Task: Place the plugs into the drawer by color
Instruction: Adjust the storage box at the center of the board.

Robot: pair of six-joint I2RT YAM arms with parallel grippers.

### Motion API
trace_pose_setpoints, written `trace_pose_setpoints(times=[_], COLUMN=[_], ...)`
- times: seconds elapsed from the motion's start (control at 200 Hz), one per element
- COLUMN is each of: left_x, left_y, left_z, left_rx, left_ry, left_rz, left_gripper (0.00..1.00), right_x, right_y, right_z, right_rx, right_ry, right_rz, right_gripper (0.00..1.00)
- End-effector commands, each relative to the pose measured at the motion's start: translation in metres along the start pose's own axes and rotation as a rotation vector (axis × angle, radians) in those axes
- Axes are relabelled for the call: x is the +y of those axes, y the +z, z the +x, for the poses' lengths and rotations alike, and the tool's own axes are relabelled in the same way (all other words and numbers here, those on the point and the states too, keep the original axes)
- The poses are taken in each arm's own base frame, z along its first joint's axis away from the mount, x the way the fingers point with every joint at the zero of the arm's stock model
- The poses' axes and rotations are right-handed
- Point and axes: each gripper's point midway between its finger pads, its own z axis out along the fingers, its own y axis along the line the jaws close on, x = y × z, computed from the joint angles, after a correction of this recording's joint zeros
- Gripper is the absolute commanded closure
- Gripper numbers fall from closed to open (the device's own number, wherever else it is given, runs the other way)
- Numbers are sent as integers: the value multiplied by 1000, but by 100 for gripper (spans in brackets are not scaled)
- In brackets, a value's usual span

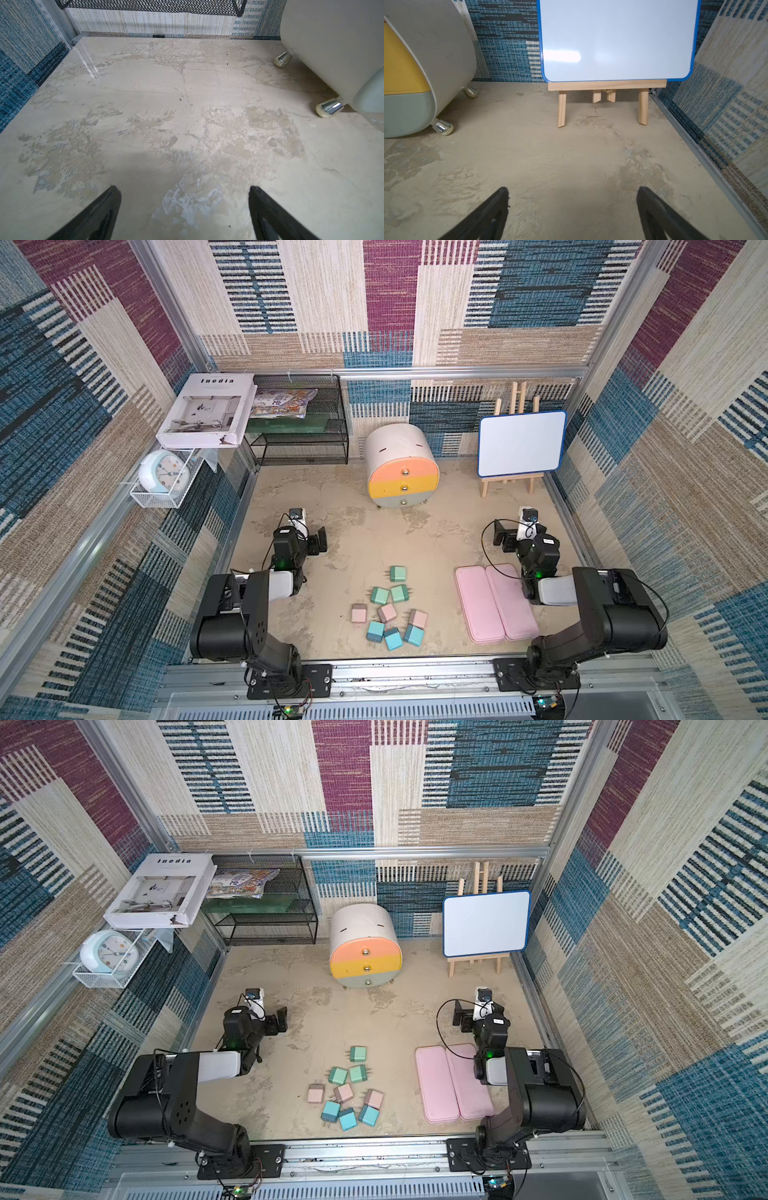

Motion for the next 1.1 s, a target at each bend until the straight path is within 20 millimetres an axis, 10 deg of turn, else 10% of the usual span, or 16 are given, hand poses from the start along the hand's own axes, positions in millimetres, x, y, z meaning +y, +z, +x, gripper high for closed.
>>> trace_pose_setpoints(times=[0.0, 0.366, 0.566, 0.811, 1.097], left_x=[0, 4, -3, -53, -114], left_y=[-1, -3, -33, -88, -108], left_z=[-7, -20, -38, -91, -189], left_rx=[-28, -36, 200, 30, 66], left_ry=[7, 20, -116, -286, -307], left_rz=[-1, -86, -185, -90, 159], left_gripper=[1, 1, 1, 1, 6], right_x=[0, -2, -17, 72, 189], right_y=[-1, -2, 12, -13, 0], right_z=[-7, -8, -58, -149, -200], right_rx=[-26, -31, 138, -2, 122], right_ry=[-5, 4, 154, 199, 208], right_rz=[-2, 17, 164, -143, -533], right_gripper=[1, 1, 2, 4, 5])
